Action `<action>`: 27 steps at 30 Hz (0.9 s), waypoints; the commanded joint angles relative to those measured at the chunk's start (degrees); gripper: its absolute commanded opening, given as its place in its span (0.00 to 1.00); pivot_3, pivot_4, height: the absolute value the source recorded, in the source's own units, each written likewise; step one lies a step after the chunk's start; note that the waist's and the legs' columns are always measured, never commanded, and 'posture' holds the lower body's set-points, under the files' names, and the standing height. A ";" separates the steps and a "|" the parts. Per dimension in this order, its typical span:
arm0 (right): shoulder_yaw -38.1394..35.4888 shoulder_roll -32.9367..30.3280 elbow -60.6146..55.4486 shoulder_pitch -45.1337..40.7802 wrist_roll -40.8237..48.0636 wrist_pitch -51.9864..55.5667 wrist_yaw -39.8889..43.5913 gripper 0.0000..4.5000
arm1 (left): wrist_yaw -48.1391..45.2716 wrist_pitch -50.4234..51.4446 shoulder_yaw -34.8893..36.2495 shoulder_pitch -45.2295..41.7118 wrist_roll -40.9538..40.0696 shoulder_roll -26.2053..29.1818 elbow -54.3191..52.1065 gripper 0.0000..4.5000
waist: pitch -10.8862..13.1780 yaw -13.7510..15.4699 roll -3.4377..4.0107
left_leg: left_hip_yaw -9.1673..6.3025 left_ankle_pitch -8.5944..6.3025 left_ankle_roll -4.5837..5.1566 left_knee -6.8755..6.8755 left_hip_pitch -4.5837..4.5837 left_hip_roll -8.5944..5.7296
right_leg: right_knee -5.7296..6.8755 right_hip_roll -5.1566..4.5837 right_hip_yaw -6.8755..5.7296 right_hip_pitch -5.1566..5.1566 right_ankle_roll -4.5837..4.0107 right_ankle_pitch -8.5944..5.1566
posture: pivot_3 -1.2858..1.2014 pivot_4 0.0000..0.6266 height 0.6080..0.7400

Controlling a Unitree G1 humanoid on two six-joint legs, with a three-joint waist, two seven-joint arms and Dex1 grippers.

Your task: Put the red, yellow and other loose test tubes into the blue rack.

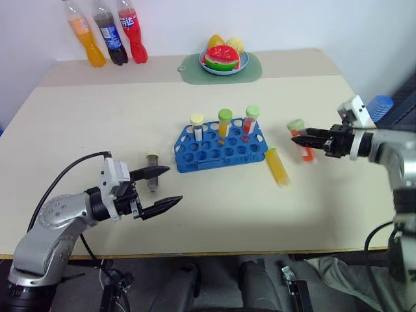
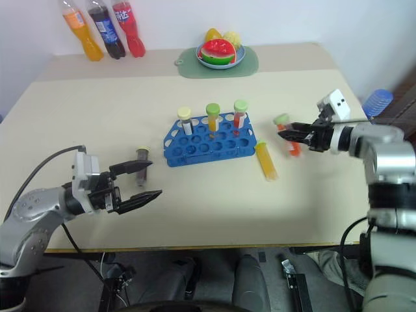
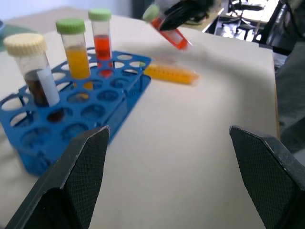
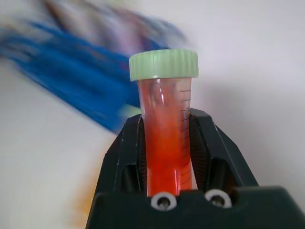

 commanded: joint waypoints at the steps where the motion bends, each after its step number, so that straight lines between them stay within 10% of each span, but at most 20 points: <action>1: -2.83 7.52 -11.90 3.07 4.76 -5.55 -5.70 0.17 | -1.00 -1.79 -0.34 -2.24 0.39 -0.31 1.56 0.93 | 0.00 -0.23 0.01 | 0.05 0.00 -0.03 0.02 0.03 0.09 | 0.01 0.10 0.04 0.00 -0.05 0.07 | 0.52 0.24 1.00; 9: 2.38 25.05 -3.99 2.17 -2.62 -24.77 -17.99 0.17 | -1.40 -1.82 -1.42 -4.92 0.65 -1.25 3.63 0.93 | -0.03 0.20 -0.01 | 0.03 0.14 -0.26 0.04 0.11 0.19 | 0.04 0.26 0.11 0.01 -0.17 0.29 | 0.52 0.24 1.00; 27: 6.98 29.28 13.85 -0.47 -7.81 -40.57 -20.50 0.17 | 1.74 -1.06 1.38 -2.05 -0.07 -0.86 -0.18 0.93 | -0.09 -0.53 0.02 | 0.03 0.18 -0.33 -0.03 0.23 0.23 | 0.10 0.31 0.12 0.02 -0.18 0.30 | 0.52 0.24 1.00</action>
